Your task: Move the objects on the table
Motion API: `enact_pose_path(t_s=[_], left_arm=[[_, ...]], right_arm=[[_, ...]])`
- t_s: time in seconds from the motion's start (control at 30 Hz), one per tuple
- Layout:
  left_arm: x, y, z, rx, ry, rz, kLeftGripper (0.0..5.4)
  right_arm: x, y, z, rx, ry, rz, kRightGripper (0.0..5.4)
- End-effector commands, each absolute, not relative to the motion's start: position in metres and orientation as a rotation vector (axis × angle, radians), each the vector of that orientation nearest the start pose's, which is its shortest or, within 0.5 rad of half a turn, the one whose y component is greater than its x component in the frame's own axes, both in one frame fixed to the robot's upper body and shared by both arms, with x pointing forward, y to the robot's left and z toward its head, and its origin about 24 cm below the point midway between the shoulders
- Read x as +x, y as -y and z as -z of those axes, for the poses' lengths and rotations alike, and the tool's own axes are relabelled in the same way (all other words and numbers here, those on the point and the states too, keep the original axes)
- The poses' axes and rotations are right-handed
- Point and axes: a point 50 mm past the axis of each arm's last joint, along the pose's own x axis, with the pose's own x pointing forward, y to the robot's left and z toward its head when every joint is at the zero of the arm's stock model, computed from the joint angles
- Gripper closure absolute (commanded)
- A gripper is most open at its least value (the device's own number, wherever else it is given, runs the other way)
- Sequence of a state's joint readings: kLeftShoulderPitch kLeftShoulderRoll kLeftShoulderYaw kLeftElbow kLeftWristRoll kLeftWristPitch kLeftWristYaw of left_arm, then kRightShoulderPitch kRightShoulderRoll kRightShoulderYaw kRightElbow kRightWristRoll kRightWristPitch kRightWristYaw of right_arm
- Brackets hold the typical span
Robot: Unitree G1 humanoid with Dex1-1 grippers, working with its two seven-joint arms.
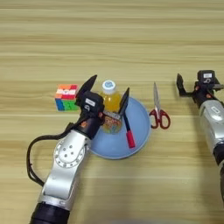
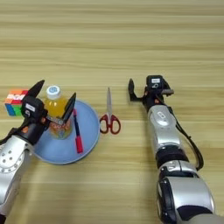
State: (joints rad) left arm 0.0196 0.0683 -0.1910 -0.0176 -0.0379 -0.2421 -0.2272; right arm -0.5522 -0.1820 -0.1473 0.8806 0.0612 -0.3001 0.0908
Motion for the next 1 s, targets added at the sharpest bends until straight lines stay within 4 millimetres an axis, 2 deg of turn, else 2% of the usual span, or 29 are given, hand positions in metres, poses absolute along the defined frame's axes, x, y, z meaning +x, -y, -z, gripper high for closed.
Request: enact_pose_path(t_s=[0.03,0.47,1.0], left_arm=[[0.241,-0.105,-0.053,0.045,0.196,0.414,0.00],[0.242,-0.103,-0.039,0.063,0.145,0.423,0.00],[0.244,-0.105,-0.040,0.043,0.170,0.421,1.54]], right_arm=[[0.349,0.191,-0.045,-0.062,0.003,0.001,0.04],[0.349,0.191,-0.045,-0.061,0.003,0.002,0.04],[0.350,0.190,-0.045,-0.061,0.001,0.001,0.00]])
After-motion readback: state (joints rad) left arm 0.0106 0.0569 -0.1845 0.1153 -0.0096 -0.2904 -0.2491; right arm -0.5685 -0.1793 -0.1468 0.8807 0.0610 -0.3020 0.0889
